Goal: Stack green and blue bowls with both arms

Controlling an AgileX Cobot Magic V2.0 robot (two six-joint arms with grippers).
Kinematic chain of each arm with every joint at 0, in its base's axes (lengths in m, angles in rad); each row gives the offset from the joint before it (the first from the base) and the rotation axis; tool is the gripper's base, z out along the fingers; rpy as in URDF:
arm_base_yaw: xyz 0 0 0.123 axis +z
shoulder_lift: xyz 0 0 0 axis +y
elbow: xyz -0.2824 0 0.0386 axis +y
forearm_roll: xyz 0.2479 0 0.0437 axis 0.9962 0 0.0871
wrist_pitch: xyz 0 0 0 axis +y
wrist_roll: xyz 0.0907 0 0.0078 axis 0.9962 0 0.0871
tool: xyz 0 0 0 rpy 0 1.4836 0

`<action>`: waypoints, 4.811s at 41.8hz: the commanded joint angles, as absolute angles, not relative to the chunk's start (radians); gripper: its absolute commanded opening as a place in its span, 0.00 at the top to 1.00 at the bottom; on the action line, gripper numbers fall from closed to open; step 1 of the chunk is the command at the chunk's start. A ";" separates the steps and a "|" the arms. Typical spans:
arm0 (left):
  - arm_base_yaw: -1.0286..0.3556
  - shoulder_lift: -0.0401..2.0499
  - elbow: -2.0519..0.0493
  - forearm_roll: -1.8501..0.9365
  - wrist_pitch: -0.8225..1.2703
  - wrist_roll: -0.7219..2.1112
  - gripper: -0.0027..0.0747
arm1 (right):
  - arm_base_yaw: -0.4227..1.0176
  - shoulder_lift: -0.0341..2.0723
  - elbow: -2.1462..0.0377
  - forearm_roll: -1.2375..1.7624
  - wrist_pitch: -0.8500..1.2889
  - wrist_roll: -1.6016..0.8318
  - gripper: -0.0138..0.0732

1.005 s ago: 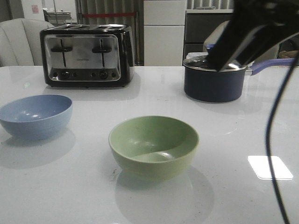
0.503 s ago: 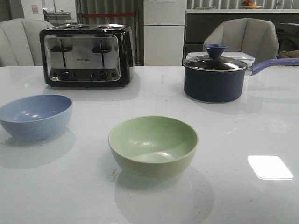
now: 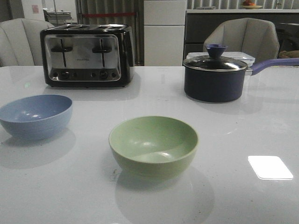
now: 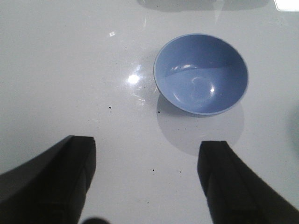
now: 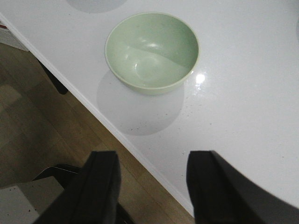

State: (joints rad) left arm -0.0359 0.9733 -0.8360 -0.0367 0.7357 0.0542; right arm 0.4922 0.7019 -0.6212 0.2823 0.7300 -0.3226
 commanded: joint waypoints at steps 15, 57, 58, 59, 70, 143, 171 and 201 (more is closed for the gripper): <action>-0.043 1.486 -1.141 -0.067 0.668 0.048 0.31 | 0.492 0.698 -0.646 0.289 0.668 -0.332 0.33; -0.043 1.835 -1.290 -0.141 0.630 0.048 0.76 | 0.492 0.698 -0.646 0.289 0.669 -0.332 0.33; -0.043 1.835 -1.290 -0.141 0.635 0.048 0.77 | 0.492 0.698 -0.646 0.289 0.669 -0.332 0.33; -0.043 1.835 -1.290 -0.141 0.637 0.048 0.80 | 0.492 0.698 -0.646 0.289 0.669 -0.332 0.33; -0.047 1.791 -1.308 -0.195 0.721 0.108 0.85 | 0.492 0.698 -0.646 0.289 0.669 -0.332 0.33; -0.564 1.866 -1.474 -0.327 0.822 0.256 0.72 | 0.492 0.698 -0.646 0.289 0.670 -0.332 0.33; -0.564 1.513 -1.429 -0.230 0.883 0.258 0.45 | 0.492 0.698 -0.646 0.290 0.670 -0.332 0.33; -0.558 0.749 -0.854 0.077 0.803 0.017 0.45 | 0.491 0.662 -0.646 0.039 0.723 -0.008 0.33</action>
